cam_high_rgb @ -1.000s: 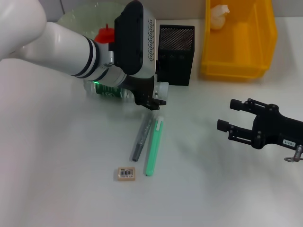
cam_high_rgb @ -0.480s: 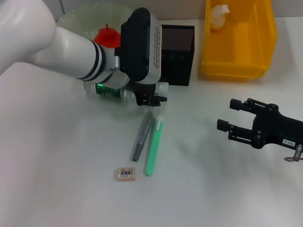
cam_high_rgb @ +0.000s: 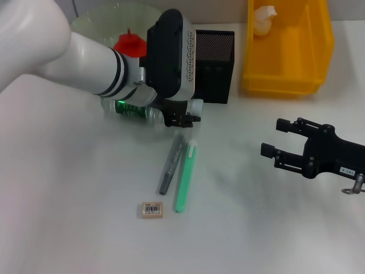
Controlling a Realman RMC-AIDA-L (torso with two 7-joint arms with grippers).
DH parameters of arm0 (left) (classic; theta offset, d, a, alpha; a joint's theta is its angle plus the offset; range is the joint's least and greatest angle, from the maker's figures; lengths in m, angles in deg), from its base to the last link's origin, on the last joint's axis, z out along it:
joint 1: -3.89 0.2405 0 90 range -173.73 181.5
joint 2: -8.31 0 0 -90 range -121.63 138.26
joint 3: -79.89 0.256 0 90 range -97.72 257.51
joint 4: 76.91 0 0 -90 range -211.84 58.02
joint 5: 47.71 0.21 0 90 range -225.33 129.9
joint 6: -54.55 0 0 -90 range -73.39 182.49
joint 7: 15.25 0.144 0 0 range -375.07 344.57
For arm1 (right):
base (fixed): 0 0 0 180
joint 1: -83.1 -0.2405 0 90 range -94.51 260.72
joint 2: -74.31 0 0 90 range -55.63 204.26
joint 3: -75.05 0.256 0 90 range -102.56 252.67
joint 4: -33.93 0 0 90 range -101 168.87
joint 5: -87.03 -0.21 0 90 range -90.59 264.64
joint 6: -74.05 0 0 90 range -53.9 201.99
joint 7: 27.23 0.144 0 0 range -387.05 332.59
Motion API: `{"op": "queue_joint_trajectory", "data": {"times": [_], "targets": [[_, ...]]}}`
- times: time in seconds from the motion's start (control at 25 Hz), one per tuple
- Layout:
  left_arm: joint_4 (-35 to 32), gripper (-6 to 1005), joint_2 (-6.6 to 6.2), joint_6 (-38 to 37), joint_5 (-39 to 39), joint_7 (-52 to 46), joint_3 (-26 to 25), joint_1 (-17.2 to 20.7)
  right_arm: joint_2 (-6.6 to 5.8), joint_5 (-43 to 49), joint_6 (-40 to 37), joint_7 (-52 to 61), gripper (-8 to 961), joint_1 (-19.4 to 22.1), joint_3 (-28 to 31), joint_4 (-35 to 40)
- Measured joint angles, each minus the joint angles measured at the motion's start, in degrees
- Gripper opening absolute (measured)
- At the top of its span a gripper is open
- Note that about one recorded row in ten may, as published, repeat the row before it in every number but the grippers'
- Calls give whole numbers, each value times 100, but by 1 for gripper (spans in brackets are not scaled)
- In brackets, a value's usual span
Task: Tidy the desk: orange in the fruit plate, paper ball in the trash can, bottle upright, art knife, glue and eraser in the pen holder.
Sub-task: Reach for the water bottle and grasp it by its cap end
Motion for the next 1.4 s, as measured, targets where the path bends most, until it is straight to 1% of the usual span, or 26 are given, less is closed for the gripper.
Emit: {"op": "queue_joint_trajectory", "data": {"times": [0.12,0.4,0.52,0.72,0.76,1.16,1.4], "targets": [[38,505,0,31,3,0,93,-18,0,0,-1,0,739,-5,0,0],[93,480,0,112,4,0,129,-57,0,0,0,6,739,-7,0,0],[147,474,0,187,17,-65,241,-83,0,0,0,8,739,-6,0,0],[147,465,0,187,17,-65,241,-83,0,0,13,25,739,-11,0,0],[133,463,0,230,71,-175,329,-83,0,0,20,29,739,-14,0,0],[93,480,0,226,83,-218,338,-82,0,0,35,37,739,-50,0,0],[99,555,0,262,109,-220,342,-82,0,0,42,45,739,-67,0,0]]}}
